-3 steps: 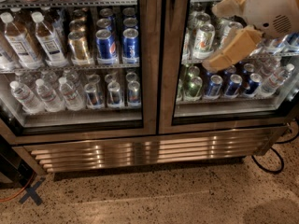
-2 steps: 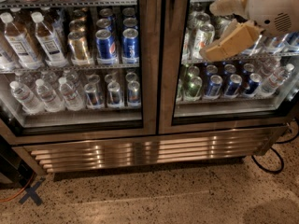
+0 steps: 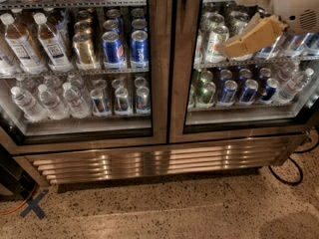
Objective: Open right fridge door
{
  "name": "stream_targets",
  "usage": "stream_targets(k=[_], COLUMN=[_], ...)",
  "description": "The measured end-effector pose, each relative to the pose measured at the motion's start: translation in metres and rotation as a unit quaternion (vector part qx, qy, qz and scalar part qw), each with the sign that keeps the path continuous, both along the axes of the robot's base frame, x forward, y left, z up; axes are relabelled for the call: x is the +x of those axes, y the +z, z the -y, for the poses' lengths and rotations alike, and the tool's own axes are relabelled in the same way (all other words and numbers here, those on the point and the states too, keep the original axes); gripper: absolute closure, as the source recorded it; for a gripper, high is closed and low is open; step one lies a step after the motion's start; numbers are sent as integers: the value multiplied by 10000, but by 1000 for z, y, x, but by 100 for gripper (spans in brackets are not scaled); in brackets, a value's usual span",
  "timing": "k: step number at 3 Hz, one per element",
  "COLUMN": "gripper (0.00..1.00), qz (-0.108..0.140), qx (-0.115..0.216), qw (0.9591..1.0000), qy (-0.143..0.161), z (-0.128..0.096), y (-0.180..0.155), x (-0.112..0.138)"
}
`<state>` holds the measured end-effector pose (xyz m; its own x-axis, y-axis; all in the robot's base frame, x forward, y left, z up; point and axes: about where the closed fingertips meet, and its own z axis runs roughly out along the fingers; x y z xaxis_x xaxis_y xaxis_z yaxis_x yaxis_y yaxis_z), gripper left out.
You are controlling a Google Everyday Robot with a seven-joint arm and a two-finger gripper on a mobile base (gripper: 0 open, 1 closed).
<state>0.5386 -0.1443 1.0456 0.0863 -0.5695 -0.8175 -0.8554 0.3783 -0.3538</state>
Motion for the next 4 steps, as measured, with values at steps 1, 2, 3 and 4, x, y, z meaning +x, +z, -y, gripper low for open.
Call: stream_targets(k=[1,2,3,4], gripper=[21,24,33,44], qz=[67,110,99,94], qx=[139,187,234,263], qw=[9999,9997,9997,9996], qy=[-52,-107,-32,86], z=[9,21,23,19], y=[4,9,12,17], x=[10,26,44,61])
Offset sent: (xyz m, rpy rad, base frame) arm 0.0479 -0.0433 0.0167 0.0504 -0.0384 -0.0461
